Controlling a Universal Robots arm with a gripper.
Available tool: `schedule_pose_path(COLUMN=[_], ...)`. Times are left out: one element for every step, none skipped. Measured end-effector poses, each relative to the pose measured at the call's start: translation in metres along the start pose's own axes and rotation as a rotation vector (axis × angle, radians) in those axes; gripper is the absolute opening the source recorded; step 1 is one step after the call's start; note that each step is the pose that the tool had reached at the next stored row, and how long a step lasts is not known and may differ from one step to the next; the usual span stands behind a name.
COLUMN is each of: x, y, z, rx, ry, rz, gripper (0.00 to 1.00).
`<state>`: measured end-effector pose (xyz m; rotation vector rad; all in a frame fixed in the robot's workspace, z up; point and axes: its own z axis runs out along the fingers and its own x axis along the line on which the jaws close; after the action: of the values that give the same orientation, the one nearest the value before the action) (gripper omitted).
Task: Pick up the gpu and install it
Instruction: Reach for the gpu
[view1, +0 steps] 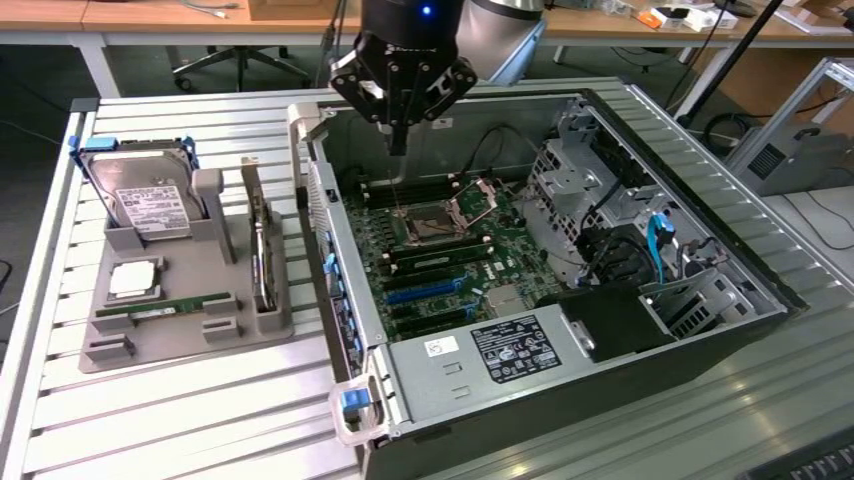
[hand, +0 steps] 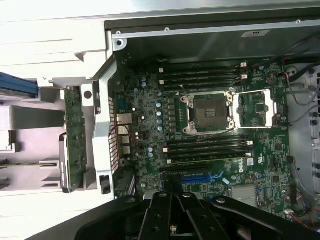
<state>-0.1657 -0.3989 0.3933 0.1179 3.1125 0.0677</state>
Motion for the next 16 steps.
schedule_pose_path(x=[0.0004, 0.0008, 0.0012, 0.0015, 0.0019, 0.0026, 0.0032, 0.0035, 0.0041, 0.0045, 0.0048, 0.0052, 0.0056, 0.0059, 0.0063, 0.0066], y=[0.0000, -0.0001, -0.0001, -0.0001, -0.0002, -0.0002, -0.0002, -0.0003, -0.0003, -0.0003, -0.0004, -0.0004, -0.0004, -0.0005, -0.0005, -0.0005], z=[0.0000, 0.0000, 0.0000, 0.0000, -0.0001, -0.0001, -0.0001, -0.0001, -0.0001, -0.0001, -0.0001, -0.0001, -0.0002, -0.0002, -0.0002, -0.0002], rx=[0.0000, 0.0000, 0.0000, 0.0000, 0.0000, 0.0000, 0.0001, 0.0001, 0.0000, 0.0000, 0.0000, 0.0000, 0.0000, 0.0000, 0.0000, 0.0000], ry=[0.0000, 0.0000, 0.0000, 0.0000, 0.0000, 0.0001, 0.0001, 0.0000, 0.0000, 0.0000, 0.0000, 0.0000, 0.0000, 0.0000, 0.0000, 0.0000], rz=[0.000, 0.000, 0.000, 0.000, 0.000, 0.000, 0.000, 0.000, 0.000, 0.000, 0.000, 0.000, 0.000, 0.000, 0.000, 0.000], gripper=[0.11, 0.11, 0.11, 0.11, 0.11, 0.11, 0.11, 0.11, 0.11, 0.11, 0.11, 0.11, 0.11, 0.11, 0.11, 0.11])
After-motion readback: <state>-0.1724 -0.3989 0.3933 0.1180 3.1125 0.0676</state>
